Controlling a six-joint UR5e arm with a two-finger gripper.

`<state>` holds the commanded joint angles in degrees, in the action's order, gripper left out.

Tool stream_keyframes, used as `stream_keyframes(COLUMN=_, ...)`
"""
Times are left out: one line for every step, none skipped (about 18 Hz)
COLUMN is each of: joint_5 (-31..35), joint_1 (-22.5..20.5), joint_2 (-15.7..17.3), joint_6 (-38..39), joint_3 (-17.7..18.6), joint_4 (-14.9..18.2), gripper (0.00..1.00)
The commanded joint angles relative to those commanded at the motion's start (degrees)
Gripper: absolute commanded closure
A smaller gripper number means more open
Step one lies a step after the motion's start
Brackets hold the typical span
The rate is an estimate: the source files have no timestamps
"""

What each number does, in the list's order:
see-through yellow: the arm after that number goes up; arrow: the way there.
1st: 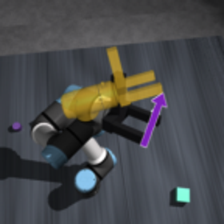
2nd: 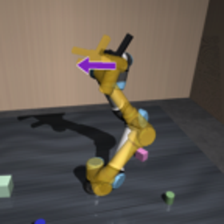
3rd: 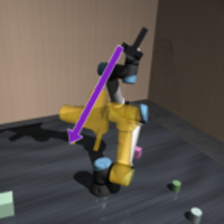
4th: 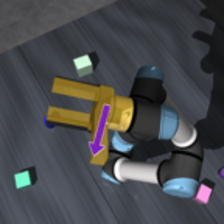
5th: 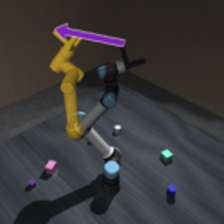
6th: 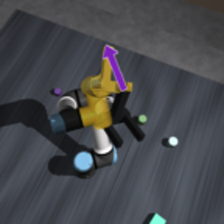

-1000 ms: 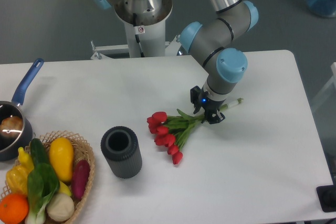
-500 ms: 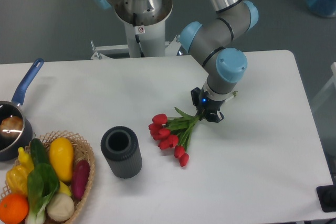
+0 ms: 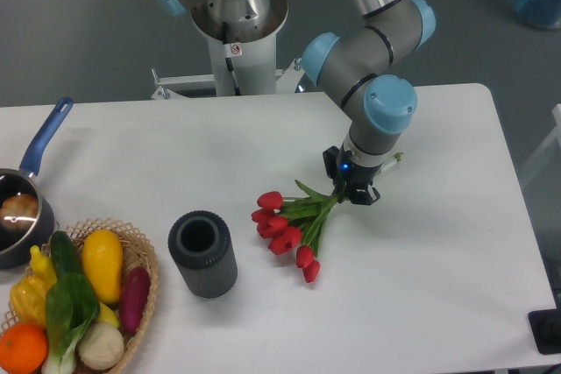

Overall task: Pick up the flowers from the table
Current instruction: 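Lift the gripped stems slightly, tilting the tulip heads, then raise the gripper high, holding the tulip bunch by its stems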

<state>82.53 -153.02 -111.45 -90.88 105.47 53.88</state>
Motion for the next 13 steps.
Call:
stream_keyframes(joint_5=-0.26, joint_1=-0.18, joint_2=0.09, joint_6=-0.09, joint_3=-0.35, joint_4=0.00, gripper=0.77)
stream_keyframes(joint_5=-0.35, joint_1=-0.09, joint_2=0.09, joint_6=0.00, joint_3=-0.96, joint_4=0.17, gripper=0.77)
stream_keyframes(joint_5=-0.27, joint_1=0.08, joint_2=0.09, joint_6=0.00, joint_3=-1.23, joint_4=0.26, gripper=0.77)
stream_keyframes(joint_5=-0.26, joint_1=0.17, joint_2=0.09, joint_6=0.00, joint_3=-1.32, joint_4=0.26, gripper=0.77)
stream_keyframes(joint_5=-0.35, joint_1=0.17, joint_2=0.18, joint_6=0.00, joint_3=-1.32, joint_4=0.26, gripper=0.77)
stream_keyframes(joint_5=-0.35, joint_1=0.09, joint_2=0.18, joint_6=0.00, joint_3=-1.32, joint_4=0.18, gripper=0.77)
stream_keyframes(joint_5=-0.35, joint_1=0.09, joint_2=0.26, joint_6=0.00, joint_3=-1.50, joint_4=0.18, gripper=0.77)
stream_keyframes(joint_5=-0.35, joint_1=0.09, joint_2=0.44, joint_6=0.00, joint_3=-1.84, joint_4=0.18, gripper=0.77)
stream_keyframes(joint_5=-0.35, joint_1=0.17, joint_2=0.70, joint_6=0.00, joint_3=-2.02, joint_4=0.26, gripper=0.77)
stream_keyframes(joint_5=-0.44, joint_1=0.17, joint_2=1.05, joint_6=0.00, joint_3=-2.02, joint_4=0.18, gripper=0.77)
stream_keyframes(joint_5=-0.44, joint_1=0.09, joint_2=1.49, joint_6=0.00, joint_3=-2.20, joint_4=0.18, gripper=0.77)
stream_keyframes(joint_5=-0.53, joint_1=0.00, joint_2=1.93, joint_6=0.00, joint_3=-2.63, joint_4=0.35, gripper=0.77)
stream_keyframes(joint_5=-0.53, joint_1=-0.18, joint_2=2.46, joint_6=0.00, joint_3=-2.90, joint_4=0.53, gripper=0.77)
